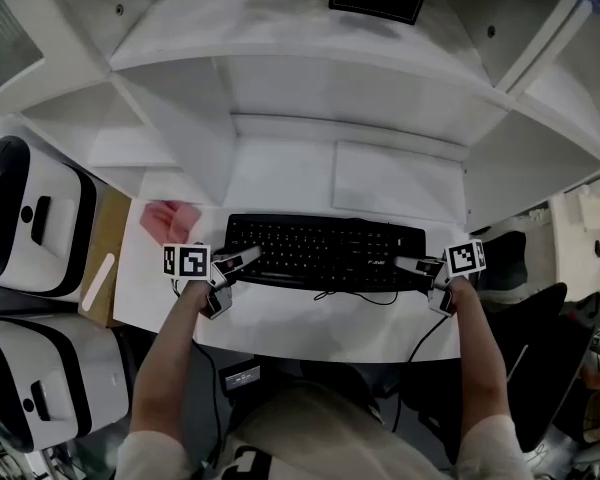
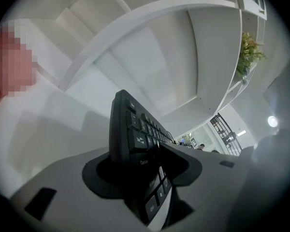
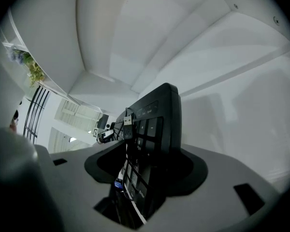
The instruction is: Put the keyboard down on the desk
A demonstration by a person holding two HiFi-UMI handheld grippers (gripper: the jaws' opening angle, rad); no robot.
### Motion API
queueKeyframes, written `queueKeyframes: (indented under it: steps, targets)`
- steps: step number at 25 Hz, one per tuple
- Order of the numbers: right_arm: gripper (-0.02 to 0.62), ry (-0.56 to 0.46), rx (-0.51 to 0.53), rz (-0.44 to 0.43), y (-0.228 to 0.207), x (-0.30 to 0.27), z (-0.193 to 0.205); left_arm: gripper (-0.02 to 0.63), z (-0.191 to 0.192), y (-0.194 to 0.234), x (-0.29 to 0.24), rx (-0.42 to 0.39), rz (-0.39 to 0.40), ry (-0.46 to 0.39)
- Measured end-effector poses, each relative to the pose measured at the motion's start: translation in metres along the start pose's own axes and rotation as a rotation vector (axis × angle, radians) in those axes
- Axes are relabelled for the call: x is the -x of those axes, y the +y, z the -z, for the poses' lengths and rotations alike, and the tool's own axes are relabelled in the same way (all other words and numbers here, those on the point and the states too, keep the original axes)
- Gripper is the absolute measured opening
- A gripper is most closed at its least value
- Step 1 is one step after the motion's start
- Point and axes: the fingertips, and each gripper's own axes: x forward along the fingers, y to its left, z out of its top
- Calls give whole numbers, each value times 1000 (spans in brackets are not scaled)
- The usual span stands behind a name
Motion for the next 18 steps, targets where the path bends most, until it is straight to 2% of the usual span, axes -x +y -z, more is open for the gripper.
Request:
queueKeyframes:
  steps: [4, 7, 13, 18]
  targets:
    - [262, -1, 3, 53, -3, 7, 7, 228, 3, -9, 7, -32, -34, -11]
    - [262, -17, -3, 20, 1, 7, 9, 238, 2, -12, 8, -60, -61, -14]
    - [265, -6, -21, 48, 4, 7, 7, 261, -5, -15, 14, -67, -128, 4]
    - [272, -12, -53, 36, 12, 8, 9, 273, -7, -17, 16, -67, -162, 16]
